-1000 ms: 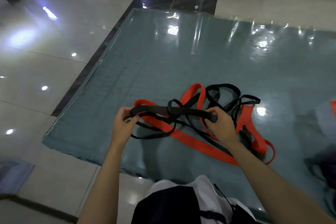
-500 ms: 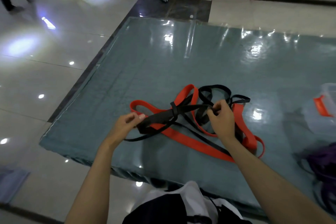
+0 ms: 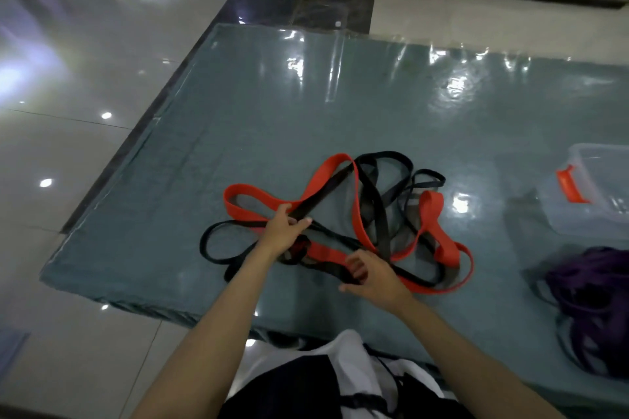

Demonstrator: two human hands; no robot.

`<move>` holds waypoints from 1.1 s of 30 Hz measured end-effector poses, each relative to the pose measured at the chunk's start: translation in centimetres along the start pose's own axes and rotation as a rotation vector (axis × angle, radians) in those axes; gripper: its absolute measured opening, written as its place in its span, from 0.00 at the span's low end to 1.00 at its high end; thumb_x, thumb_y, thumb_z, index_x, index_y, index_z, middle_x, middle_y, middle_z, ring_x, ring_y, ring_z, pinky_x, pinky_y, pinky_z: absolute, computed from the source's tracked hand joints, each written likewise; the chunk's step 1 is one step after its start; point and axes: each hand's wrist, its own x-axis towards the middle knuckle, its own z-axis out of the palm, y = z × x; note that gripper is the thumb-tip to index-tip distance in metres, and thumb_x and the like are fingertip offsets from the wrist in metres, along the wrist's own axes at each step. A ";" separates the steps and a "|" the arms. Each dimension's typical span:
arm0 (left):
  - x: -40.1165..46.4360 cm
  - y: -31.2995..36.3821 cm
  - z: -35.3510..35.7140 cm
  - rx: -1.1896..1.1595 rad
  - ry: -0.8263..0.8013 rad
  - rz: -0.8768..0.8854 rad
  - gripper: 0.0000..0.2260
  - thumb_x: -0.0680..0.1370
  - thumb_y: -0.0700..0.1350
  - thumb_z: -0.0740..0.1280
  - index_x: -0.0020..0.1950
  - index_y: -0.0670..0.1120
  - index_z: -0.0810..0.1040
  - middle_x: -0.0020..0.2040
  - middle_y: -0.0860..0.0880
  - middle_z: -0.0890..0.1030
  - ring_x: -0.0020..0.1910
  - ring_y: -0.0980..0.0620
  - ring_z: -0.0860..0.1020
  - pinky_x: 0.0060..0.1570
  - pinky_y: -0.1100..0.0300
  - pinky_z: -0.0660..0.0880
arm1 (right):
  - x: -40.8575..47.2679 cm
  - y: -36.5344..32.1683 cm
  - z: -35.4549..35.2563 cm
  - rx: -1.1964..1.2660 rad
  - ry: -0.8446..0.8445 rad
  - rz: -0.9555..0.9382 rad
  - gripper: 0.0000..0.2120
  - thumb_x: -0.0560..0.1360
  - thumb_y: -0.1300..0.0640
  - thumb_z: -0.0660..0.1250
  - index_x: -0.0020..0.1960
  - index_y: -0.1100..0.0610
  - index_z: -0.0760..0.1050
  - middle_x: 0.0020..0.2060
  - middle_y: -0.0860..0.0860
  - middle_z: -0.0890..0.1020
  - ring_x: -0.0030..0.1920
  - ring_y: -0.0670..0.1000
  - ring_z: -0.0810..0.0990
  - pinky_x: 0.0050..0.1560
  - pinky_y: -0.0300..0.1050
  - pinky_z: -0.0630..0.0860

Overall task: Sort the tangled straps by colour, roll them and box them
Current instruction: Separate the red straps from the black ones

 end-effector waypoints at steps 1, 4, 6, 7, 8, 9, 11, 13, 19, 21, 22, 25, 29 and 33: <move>0.2 -0.1 0.8 0.030 -0.012 0.011 0.27 0.81 0.49 0.73 0.77 0.43 0.69 0.64 0.46 0.82 0.65 0.47 0.78 0.64 0.56 0.72 | -0.1 0.2 -0.2 0.012 -0.008 0.004 0.21 0.72 0.51 0.83 0.60 0.54 0.79 0.53 0.49 0.81 0.49 0.47 0.83 0.53 0.46 0.83; 0.5 -0.4 2.9 0.153 -0.013 0.096 0.18 0.81 0.42 0.72 0.70 0.44 0.77 0.54 0.50 0.85 0.62 0.47 0.82 0.62 0.55 0.76 | -0.2 0.8 -1.1 0.023 0.138 -0.037 0.10 0.77 0.60 0.77 0.56 0.58 0.83 0.52 0.51 0.83 0.47 0.44 0.84 0.53 0.43 0.82; 0.6 -0.5 3.4 0.199 -0.009 0.129 0.12 0.80 0.42 0.71 0.64 0.46 0.83 0.51 0.50 0.86 0.57 0.48 0.83 0.58 0.54 0.79 | 0.1 1.2 -2.1 0.000 0.283 -0.028 0.06 0.77 0.65 0.75 0.52 0.58 0.83 0.46 0.50 0.84 0.41 0.40 0.81 0.50 0.42 0.81; 0.5 -0.4 3.4 0.217 -0.005 0.147 0.10 0.80 0.42 0.71 0.61 0.47 0.84 0.51 0.49 0.86 0.56 0.48 0.83 0.58 0.53 0.80 | 0.3 1.3 -2.7 -0.016 0.343 -0.008 0.06 0.77 0.66 0.74 0.51 0.58 0.83 0.44 0.50 0.84 0.40 0.40 0.80 0.48 0.43 0.80; 0.6 -0.3 3.4 0.244 0.008 0.175 0.08 0.80 0.42 0.71 0.58 0.48 0.85 0.52 0.49 0.86 0.54 0.49 0.84 0.57 0.52 0.80 | 0.5 1.5 -3.2 -0.047 0.394 0.018 0.07 0.76 0.66 0.73 0.51 0.58 0.83 0.43 0.50 0.83 0.41 0.43 0.80 0.48 0.45 0.80; 0.6 -0.2 3.2 0.281 0.036 0.211 0.07 0.80 0.42 0.71 0.56 0.49 0.85 0.51 0.50 0.86 0.53 0.49 0.84 0.55 0.51 0.80 | 0.7 1.8 -3.8 -0.102 0.450 0.041 0.07 0.75 0.67 0.73 0.52 0.58 0.82 0.44 0.51 0.83 0.44 0.49 0.81 0.50 0.48 0.79; 1.1 0.2 2.6 0.358 0.127 0.301 0.06 0.80 0.42 0.71 0.54 0.49 0.84 0.50 0.52 0.86 0.52 0.50 0.83 0.51 0.51 0.81 | 0.9 2.5 -5.0 -0.266 0.559 0.068 0.10 0.73 0.68 0.73 0.53 0.59 0.83 0.49 0.55 0.83 0.52 0.59 0.80 0.56 0.53 0.78; 2.2 0.9 1.7 0.394 0.187 0.367 0.06 0.79 0.41 0.71 0.54 0.48 0.83 0.51 0.51 0.84 0.53 0.49 0.81 0.50 0.50 0.80 | 1.2 3.3 -6.4 -0.402 0.576 0.099 0.14 0.72 0.69 0.71 0.57 0.59 0.83 0.56 0.57 0.83 0.60 0.64 0.79 0.60 0.58 0.76; 6.1 2.3 0.7 0.564 0.088 0.351 0.13 0.80 0.44 0.71 0.64 0.49 0.81 0.63 0.48 0.79 0.65 0.45 0.76 0.62 0.49 0.74 | 2.3 5.6 -11.8 -0.749 0.206 0.449 0.29 0.78 0.57 0.68 0.78 0.44 0.68 0.85 0.51 0.54 0.85 0.59 0.47 0.80 0.71 0.51; 6.6 2.3 1.4 0.651 0.093 0.319 0.14 0.80 0.47 0.71 0.66 0.52 0.79 0.65 0.49 0.77 0.68 0.45 0.74 0.64 0.48 0.69 | 2.5 6.3 -13.6 -0.782 0.073 0.540 0.34 0.77 0.47 0.71 0.81 0.41 0.63 0.85 0.50 0.52 0.85 0.59 0.46 0.80 0.74 0.49; 6.9 2.3 1.8 0.688 0.092 0.291 0.15 0.79 0.48 0.71 0.66 0.54 0.79 0.66 0.50 0.77 0.69 0.46 0.73 0.65 0.47 0.66 | 2.6 6.7 -14.4 -0.779 0.004 0.574 0.37 0.76 0.44 0.70 0.81 0.39 0.60 0.85 0.49 0.53 0.85 0.60 0.49 0.79 0.75 0.50; 7.4 1.8 2.6 0.734 0.017 0.186 0.15 0.79 0.48 0.70 0.66 0.54 0.78 0.69 0.49 0.73 0.71 0.44 0.70 0.67 0.42 0.65 | 2.7 7.4 -16.2 -0.721 -0.164 0.611 0.38 0.77 0.38 0.64 0.84 0.37 0.53 0.86 0.46 0.49 0.83 0.61 0.55 0.78 0.72 0.57; 7.7 0.7 2.8 0.721 0.002 0.198 0.12 0.79 0.47 0.70 0.63 0.52 0.79 0.68 0.48 0.71 0.70 0.43 0.70 0.64 0.39 0.69 | 2.2 8.5 -17.6 -0.656 -0.308 0.580 0.46 0.75 0.37 0.71 0.86 0.41 0.50 0.86 0.50 0.43 0.81 0.65 0.62 0.76 0.61 0.68; 7.8 0.0 2.3 0.683 0.012 0.233 0.13 0.78 0.45 0.71 0.63 0.52 0.79 0.69 0.48 0.71 0.68 0.42 0.71 0.63 0.38 0.72 | 0.9 9.1 -17.2 -0.564 -0.298 0.595 0.46 0.75 0.53 0.75 0.85 0.45 0.53 0.85 0.56 0.48 0.77 0.65 0.69 0.70 0.57 0.75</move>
